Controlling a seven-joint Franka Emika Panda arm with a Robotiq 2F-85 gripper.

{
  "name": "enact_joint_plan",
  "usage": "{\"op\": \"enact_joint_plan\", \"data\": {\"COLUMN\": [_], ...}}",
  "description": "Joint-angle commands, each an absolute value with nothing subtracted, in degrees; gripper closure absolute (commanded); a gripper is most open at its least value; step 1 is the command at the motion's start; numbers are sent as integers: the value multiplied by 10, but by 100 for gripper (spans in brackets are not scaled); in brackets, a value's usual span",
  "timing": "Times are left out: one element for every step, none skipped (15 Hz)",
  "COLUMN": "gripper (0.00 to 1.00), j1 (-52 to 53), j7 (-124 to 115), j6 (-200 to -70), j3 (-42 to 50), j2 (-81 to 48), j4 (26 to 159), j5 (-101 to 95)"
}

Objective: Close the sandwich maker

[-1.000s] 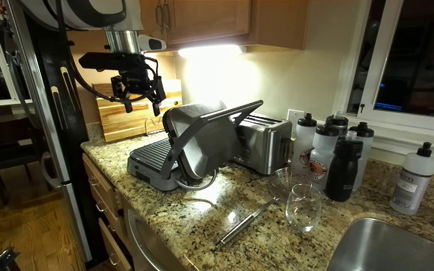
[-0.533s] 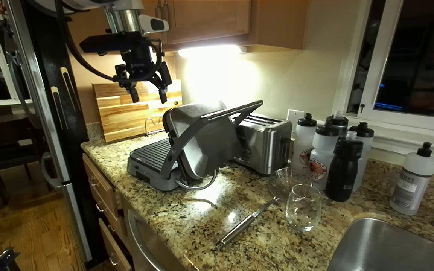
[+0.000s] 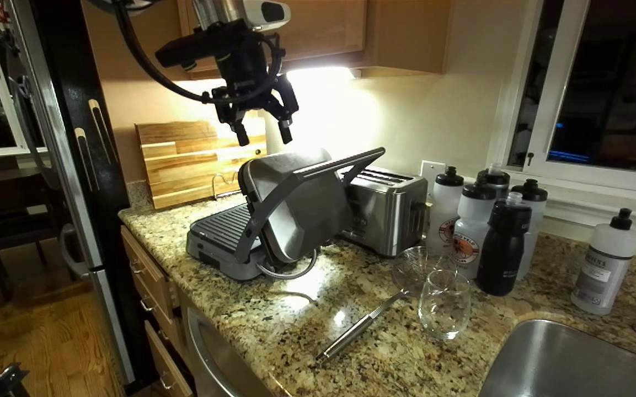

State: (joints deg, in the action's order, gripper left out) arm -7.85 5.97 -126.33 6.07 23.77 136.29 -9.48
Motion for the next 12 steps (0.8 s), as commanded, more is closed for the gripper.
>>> {"op": "enact_joint_plan", "data": {"gripper": [0, 0, 0, 0, 0, 0, 0, 0, 0, 0, 0, 0], "j1": [-91, -92, -92, -91, -90, -89, -88, -90, -90, -90, -90, -90], "j7": [77, 85, 98, 113, 120, 127, 131, 113, 115, 116, 116, 116], "j6": [-1260, -1259, -1260, -1262, -1263, -1263, -1260, -1262, -1262, -1262, -1262, -1262], "j3": [85, 91, 97, 102, 106, 110, 112, 105, 106, 106, 106, 106], "j2": [199, 188, 175, 160, 146, 131, 120, 147, 134, 124, 118, 115], "j4": [1323, 1311, 1300, 1287, 1274, 1262, 1251, 1278, 1268, 1260, 1256, 1254], "j5": [-103, -103, -104, -102, -100, -93, -87, -94, -93, -93, -93, -93]}}
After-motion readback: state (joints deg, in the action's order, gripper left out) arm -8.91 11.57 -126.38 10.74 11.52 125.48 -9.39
